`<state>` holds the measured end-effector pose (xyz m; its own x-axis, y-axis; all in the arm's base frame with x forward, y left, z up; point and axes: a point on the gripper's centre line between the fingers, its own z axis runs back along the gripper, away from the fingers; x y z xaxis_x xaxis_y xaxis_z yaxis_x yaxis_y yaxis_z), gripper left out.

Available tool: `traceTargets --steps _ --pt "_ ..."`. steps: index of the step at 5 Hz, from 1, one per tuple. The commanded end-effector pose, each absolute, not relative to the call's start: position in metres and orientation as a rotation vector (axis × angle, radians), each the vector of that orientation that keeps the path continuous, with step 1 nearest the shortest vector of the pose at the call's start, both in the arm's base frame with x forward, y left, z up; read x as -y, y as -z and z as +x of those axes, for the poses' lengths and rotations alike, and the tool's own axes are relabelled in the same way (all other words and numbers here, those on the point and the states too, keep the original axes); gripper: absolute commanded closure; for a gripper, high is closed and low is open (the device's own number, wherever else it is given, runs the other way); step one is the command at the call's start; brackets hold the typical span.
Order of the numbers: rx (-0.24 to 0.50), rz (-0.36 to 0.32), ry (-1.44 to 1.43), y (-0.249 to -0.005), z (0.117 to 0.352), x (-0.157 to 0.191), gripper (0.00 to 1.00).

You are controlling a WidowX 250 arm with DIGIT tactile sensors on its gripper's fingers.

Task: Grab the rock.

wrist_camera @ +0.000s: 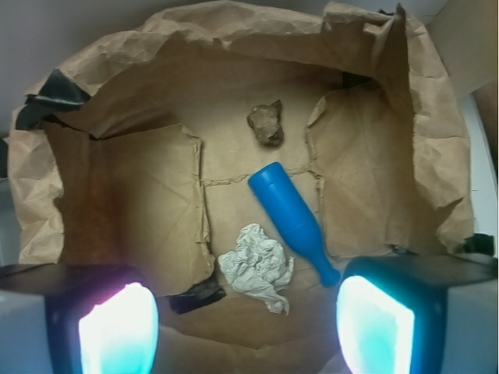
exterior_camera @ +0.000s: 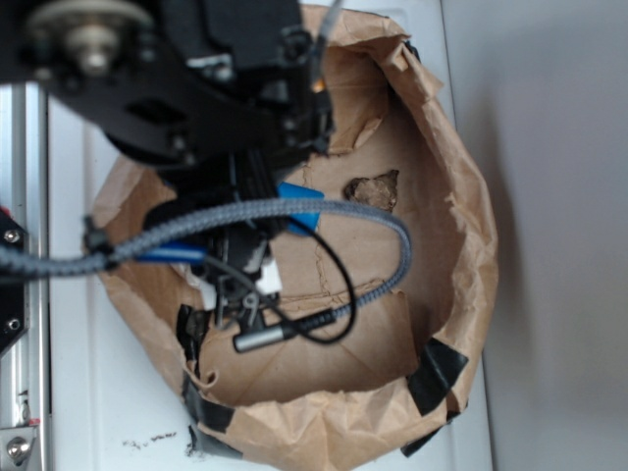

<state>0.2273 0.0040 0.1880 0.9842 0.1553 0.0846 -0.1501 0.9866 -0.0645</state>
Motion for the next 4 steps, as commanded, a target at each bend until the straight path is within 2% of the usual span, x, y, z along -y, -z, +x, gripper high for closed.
traceTargets --steps 1,2,3,4 --pt "0.146 -0.06 -0.171 -0.203 0.232 -0.009 0.0" --pt "0.169 -0.023 -0.22 -0.165 0.252 -0.018 0.0" --pt "0.153 0.008 -0.257 -0.145 0.263 -0.033 0.0" --pt "0.132 0.025 -0.28 -0.117 0.284 -0.062 0.0"
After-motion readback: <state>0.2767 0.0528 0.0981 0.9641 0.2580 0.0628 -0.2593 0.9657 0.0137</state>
